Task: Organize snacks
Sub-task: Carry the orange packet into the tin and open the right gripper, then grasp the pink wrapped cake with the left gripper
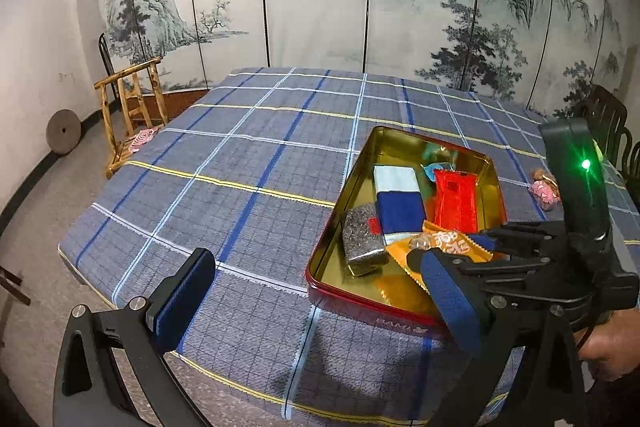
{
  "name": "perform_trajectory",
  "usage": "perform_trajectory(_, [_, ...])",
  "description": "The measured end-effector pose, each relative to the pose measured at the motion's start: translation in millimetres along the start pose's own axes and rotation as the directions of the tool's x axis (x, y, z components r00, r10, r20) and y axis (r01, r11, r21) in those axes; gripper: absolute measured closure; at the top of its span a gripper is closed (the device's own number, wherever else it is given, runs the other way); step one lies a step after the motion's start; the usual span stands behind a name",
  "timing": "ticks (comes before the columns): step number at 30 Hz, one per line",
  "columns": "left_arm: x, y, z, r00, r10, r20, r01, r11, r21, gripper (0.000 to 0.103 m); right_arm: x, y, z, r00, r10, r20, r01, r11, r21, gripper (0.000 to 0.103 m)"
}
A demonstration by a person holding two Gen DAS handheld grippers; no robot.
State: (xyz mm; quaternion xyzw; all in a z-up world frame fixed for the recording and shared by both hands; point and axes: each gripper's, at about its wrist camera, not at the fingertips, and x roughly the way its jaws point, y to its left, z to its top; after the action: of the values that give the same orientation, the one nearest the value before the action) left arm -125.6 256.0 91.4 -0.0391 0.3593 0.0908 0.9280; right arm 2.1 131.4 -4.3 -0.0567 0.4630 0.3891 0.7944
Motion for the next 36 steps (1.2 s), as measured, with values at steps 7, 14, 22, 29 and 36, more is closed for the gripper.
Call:
perform_trajectory(7, [-1.7, 1.5, 0.4, 1.000, -0.001, -0.001, 0.001, 1.000, -0.006, 0.001, 3.0, 0.2, -1.3, 1.000, 0.005, -0.005, -0.005, 1.000, 0.003, 0.061])
perform_trajectory(14, [-3.1, -10.3, -0.8, 1.000, 0.024, 0.002, -0.024, 0.999, 0.035, 0.001, -10.8, -3.8, -1.6, 0.998, 0.034, 0.047, -0.035, 0.999, 0.025, 0.050])
perform_trajectory(22, [-6.3, -30.2, -0.9, 1.000, 0.021, 0.011, -0.022, 0.996, 0.091, 0.001, -63.2, -15.8, -31.1, 0.987, -0.012, 0.161, 0.006, 0.999, 0.037, 0.044])
perform_trajectory(29, [-8.2, -58.4, -0.3, 1.000, 0.012, 0.018, -0.014, 0.987, 0.159, 0.001, -121.7, -63.2, -80.1, 0.962, -0.161, 0.219, 0.132, 0.981, 0.142, 0.036])
perform_trajectory(36, [-8.2, -96.9, 1.6, 0.998, -0.066, 0.006, 0.063, 0.968, 0.244, 0.001, -183.8, -154.2, -136.7, 0.903, -0.377, 0.208, 0.289, 0.888, 0.358, 0.028])
